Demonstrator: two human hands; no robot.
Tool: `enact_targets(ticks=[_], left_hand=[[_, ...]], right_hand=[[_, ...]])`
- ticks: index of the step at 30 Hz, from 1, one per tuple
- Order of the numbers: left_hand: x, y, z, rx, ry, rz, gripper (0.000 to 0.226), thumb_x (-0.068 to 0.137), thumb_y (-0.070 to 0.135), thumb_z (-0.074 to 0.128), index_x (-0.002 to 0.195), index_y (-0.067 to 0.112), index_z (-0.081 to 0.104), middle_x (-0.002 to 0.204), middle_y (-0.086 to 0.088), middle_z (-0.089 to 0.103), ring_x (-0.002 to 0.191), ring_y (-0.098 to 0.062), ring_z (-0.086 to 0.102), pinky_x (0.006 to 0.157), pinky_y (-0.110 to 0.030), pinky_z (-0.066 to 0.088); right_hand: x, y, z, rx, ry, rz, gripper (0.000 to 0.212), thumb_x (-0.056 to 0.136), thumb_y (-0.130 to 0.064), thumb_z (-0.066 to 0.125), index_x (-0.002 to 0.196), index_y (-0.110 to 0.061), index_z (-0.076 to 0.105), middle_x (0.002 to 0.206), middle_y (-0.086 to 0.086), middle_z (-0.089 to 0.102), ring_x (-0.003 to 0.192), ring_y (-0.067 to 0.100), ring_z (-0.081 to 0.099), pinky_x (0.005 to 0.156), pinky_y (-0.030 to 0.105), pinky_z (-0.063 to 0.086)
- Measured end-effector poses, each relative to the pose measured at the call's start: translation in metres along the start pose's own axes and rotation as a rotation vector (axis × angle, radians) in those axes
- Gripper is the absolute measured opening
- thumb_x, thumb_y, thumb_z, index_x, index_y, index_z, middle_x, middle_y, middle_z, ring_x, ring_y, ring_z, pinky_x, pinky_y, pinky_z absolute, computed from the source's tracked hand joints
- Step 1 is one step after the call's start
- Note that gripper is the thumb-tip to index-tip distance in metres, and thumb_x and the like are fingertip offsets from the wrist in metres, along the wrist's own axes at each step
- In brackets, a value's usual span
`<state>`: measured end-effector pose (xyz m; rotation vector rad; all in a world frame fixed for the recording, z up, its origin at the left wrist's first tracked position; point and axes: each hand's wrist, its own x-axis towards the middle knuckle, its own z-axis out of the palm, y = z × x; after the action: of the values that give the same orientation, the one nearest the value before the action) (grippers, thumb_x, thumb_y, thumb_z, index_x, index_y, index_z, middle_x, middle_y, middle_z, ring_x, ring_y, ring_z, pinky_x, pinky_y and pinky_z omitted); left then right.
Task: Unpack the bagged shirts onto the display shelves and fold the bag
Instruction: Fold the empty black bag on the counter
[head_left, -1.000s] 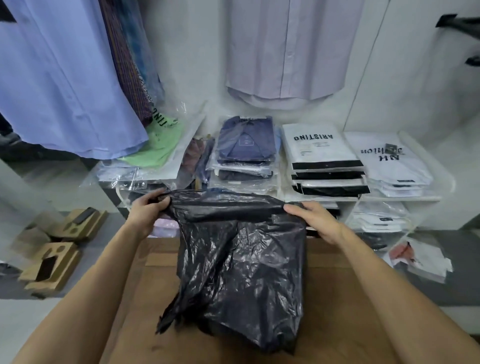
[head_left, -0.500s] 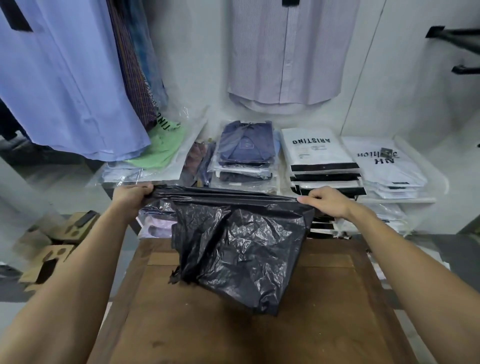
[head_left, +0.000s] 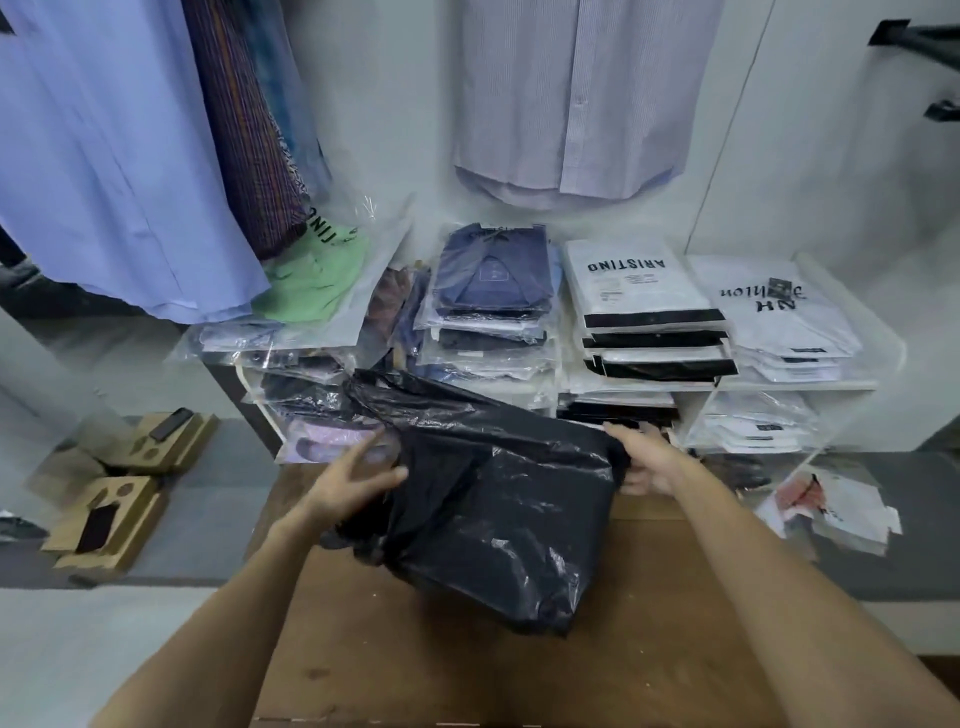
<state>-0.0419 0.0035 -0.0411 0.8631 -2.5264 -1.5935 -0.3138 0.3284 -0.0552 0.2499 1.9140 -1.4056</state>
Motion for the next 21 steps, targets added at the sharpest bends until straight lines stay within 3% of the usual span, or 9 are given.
enact_targets(ticks=[2, 5, 7, 9, 12, 14, 15, 18, 21], left_hand=[[-0.011, -0.023, 0.007, 0.091, -0.215, -0.048, 0.089, 0.078, 0.049, 0.084, 0.152, 0.026, 0.041, 0.143, 0.013, 0.050, 0.132, -0.004, 0.048, 0.107, -0.017, 0.036], [-0.012, -0.047, 0.014, 0.245, -0.443, -0.103, 0.101, 0.059, 0.064, 0.091, 0.146, 0.042, 0.044, 0.146, 0.019, 0.052, 0.133, -0.003, 0.051, 0.117, -0.035, 0.039], [-0.008, -0.045, 0.021, 0.467, -0.498, -0.104, 0.102, 0.055, 0.062, 0.093, 0.144, 0.044, 0.047, 0.142, 0.024, 0.051, 0.129, -0.003, 0.049, 0.114, -0.032, 0.040], [-0.002, -0.035, 0.033, 0.561, -0.446, -0.087, 0.079, 0.062, 0.048, 0.090, 0.133, 0.039, 0.057, 0.128, 0.016, 0.061, 0.118, -0.009, 0.058, 0.100, -0.025, 0.046], [0.012, -0.024, 0.049, 0.533, -0.198, -0.083, 0.024, 0.078, 0.028, 0.077, 0.101, 0.024, 0.073, 0.093, 0.004, 0.071, 0.096, -0.021, 0.069, 0.074, -0.025, 0.044], [0.019, -0.018, 0.056, 0.461, -0.045, -0.116, 0.016, 0.083, 0.028, 0.074, 0.095, 0.017, 0.074, 0.090, -0.001, 0.073, 0.093, -0.025, 0.068, 0.074, -0.028, 0.045], [0.021, -0.016, 0.059, 0.401, -0.001, -0.138, 0.013, 0.085, 0.028, 0.072, 0.094, 0.019, 0.073, 0.092, -0.003, 0.074, 0.094, -0.025, 0.068, 0.077, -0.029, 0.046], [0.022, -0.006, 0.067, 0.251, 0.032, -0.226, 0.007, 0.092, 0.032, 0.066, 0.093, 0.027, 0.070, 0.099, -0.004, 0.073, 0.099, -0.025, 0.066, 0.084, -0.029, 0.046], [0.026, -0.001, 0.076, 0.232, 0.008, -0.278, 0.015, 0.094, 0.037, 0.063, 0.097, 0.023, 0.069, 0.107, -0.008, 0.071, 0.107, -0.029, 0.064, 0.090, -0.031, 0.047]], right_hand=[[0.010, 0.018, -0.005, 0.039, -0.024, 0.063, 0.083, 0.095, -0.025, 0.070, 0.158, -0.030, 0.017, 0.135, 0.014, 0.061, 0.092, 0.029, 0.067, 0.068, 0.039, 0.052], [0.025, 0.038, -0.006, -0.009, -0.017, 0.057, 0.050, 0.093, 0.000, 0.065, 0.141, -0.007, 0.052, 0.106, 0.010, 0.072, 0.085, 0.023, 0.069, 0.066, 0.032, 0.054], [0.029, 0.040, -0.002, 0.051, 0.043, -0.026, 0.042, 0.092, 0.005, 0.065, 0.133, 0.000, 0.058, 0.111, 0.013, 0.072, 0.089, 0.025, 0.069, 0.069, 0.033, 0.056], [0.025, 0.032, 0.005, 0.179, 0.098, -0.116, 0.050, 0.093, -0.001, 0.070, 0.139, -0.004, 0.051, 0.122, 0.015, 0.065, 0.098, 0.027, 0.067, 0.081, 0.038, 0.056], [0.013, 0.022, 0.013, 0.140, 0.033, -0.141, 0.063, 0.085, -0.027, 0.082, 0.138, -0.010, 0.052, 0.122, 0.011, 0.069, 0.104, 0.029, 0.069, 0.091, 0.044, 0.057], [0.016, 0.026, 0.008, -0.017, 0.008, -0.104, 0.095, 0.060, -0.051, 0.093, 0.138, -0.015, 0.053, 0.124, 0.008, 0.069, 0.107, 0.028, 0.068, 0.095, 0.047, 0.056], [0.015, 0.031, 0.005, -0.085, -0.017, -0.053, 0.101, 0.053, -0.059, 0.092, 0.137, -0.017, 0.053, 0.125, 0.006, 0.068, 0.109, 0.027, 0.067, 0.094, 0.047, 0.056], [-0.013, 0.036, 0.002, -0.214, -0.220, 0.149, 0.077, 0.064, -0.065, 0.085, 0.124, -0.024, 0.060, 0.120, 0.008, 0.072, 0.108, 0.030, 0.070, 0.088, 0.048, 0.056], [-0.033, 0.041, 0.001, -0.197, -0.429, 0.200, 0.068, 0.072, -0.057, 0.084, 0.127, -0.024, 0.060, 0.125, 0.013, 0.070, 0.112, 0.037, 0.069, 0.092, 0.054, 0.057]])
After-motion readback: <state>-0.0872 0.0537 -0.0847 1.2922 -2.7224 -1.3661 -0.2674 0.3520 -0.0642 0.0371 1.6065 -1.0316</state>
